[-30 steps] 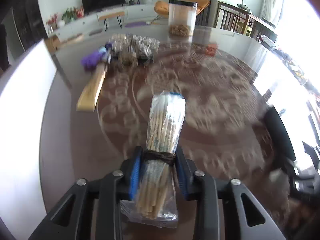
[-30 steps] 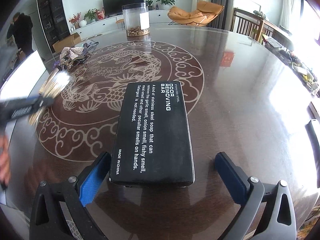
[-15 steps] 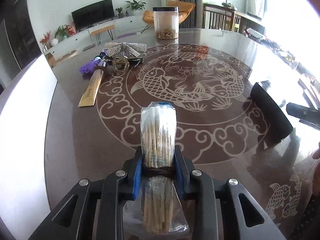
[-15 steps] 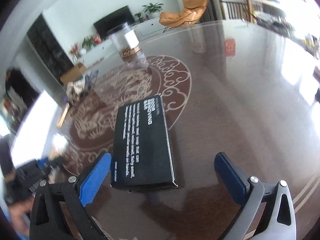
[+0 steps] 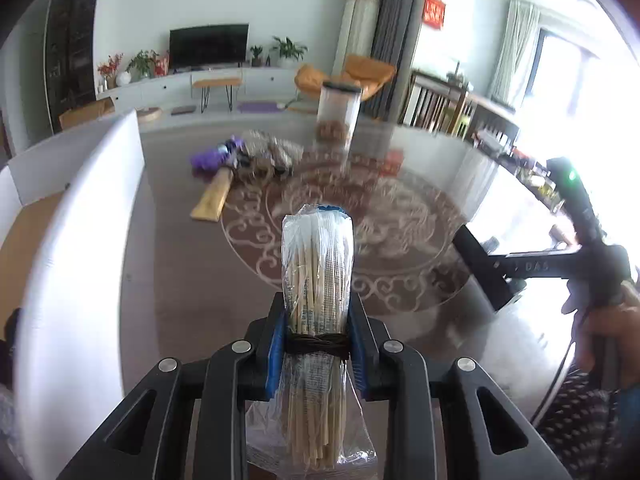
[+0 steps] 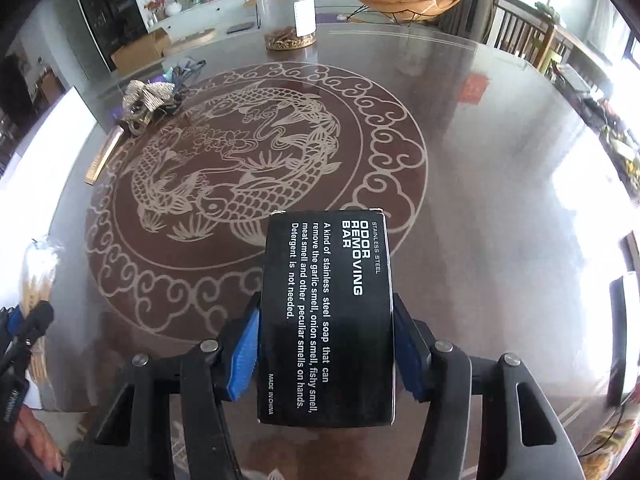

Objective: Organize objects
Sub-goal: 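Lift the black box with the right tool while the left tool grasps the wooden stick bundle, then carry the stick bundle with the left tool into the bin while the right tool drops the box there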

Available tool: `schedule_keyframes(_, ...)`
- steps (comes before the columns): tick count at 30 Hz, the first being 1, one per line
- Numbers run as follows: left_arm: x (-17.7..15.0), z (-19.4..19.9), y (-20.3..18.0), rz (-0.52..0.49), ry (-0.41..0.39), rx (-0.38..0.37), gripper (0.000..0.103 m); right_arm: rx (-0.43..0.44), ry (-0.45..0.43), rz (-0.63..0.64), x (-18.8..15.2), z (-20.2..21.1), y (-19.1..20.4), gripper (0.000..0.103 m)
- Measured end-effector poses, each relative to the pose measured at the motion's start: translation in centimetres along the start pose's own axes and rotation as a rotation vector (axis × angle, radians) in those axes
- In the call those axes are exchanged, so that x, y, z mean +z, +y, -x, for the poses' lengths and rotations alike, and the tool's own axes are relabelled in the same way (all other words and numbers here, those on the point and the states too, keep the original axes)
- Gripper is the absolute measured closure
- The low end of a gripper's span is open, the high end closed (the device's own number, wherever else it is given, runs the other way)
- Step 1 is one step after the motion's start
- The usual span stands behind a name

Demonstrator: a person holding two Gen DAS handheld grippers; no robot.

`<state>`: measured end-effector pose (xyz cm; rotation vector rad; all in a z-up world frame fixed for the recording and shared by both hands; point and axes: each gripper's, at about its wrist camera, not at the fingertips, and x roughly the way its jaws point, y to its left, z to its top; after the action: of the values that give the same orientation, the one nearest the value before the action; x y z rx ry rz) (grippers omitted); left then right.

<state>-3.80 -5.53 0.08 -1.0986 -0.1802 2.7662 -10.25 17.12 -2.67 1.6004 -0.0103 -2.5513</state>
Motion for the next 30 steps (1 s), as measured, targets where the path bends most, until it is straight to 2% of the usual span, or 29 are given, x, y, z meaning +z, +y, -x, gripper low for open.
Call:
schedule_keyframes(4,1.3,5.0,2.3,0.06,-0.079,-0.013,0.075,0.128,-0.072,0.02,0.6,4.0,2.9,0.044)
schedule_keyframes(7,2.0,8.3,5.2,0.104,-0.119,0.012,0.075,0.22,-0.124,0.098,1.7,7.1,7.7,0.044)
schedule_keyframes(10,2.5,11.9,9.2,0.148,-0.156,0.125,0.075,0.353,-0.162,0.178,2.8,9.9,13.9,0.044)
schedule_keyframes(13,2.2,14.4,13.1,0.158,-0.155,0.238,0.075,0.499,-0.18,0.272,3.2,12.3,20.8,0.044)
schedule_keyframes(16,0.9,15.4,18.2,0.218,-0.109,0.355,0.075,0.61,-0.17,0.384,2.5,13.9,27.8,0.044)
schedule_keyframes(18,-0.1,15.4,20.7,0.269,-0.071,0.384,0.075,0.649,-0.149,0.45,1.8,14.0,31.9,0.044)
schedule_keyframes(20,-1.4,14.1,22.9,0.303,0.008,0.402,0.075,0.669,-0.117,0.502,1.0,13.0,35.6,0.044)
schedule_keyframes(23,-3.1,11.4,25.0,0.359,0.147,0.452,0.072,0.668,0.015,0.572,-1.0,9.7,39.7,0.041)
schedule_keyframes(24,-3.7,10.9,25.2,0.381,0.169,0.452,0.072,0.651,0.075,0.573,-1.6,8.2,40.4,0.037)
schedule_keyframes(26,-3.8,10.4,24.9,0.395,0.158,0.448,0.069,0.654,0.098,0.542,-1.9,7.2,39.8,0.037)
schedule_keyframes(27,-3.7,10.6,24.5,0.394,0.136,0.453,0.06,0.673,0.078,0.524,-2.0,7.5,38.8,0.036)
schedule_keyframes(28,-3.3,10.7,23.9,0.389,0.108,0.465,0.046,0.685,0.052,0.509,-1.9,8.0,37.8,0.033)
schedule_keyframes(30,-2.2,10.9,22.1,0.372,0.045,0.469,0.036,0.695,-0.049,0.476,-1.3,9.5,34.5,0.017)
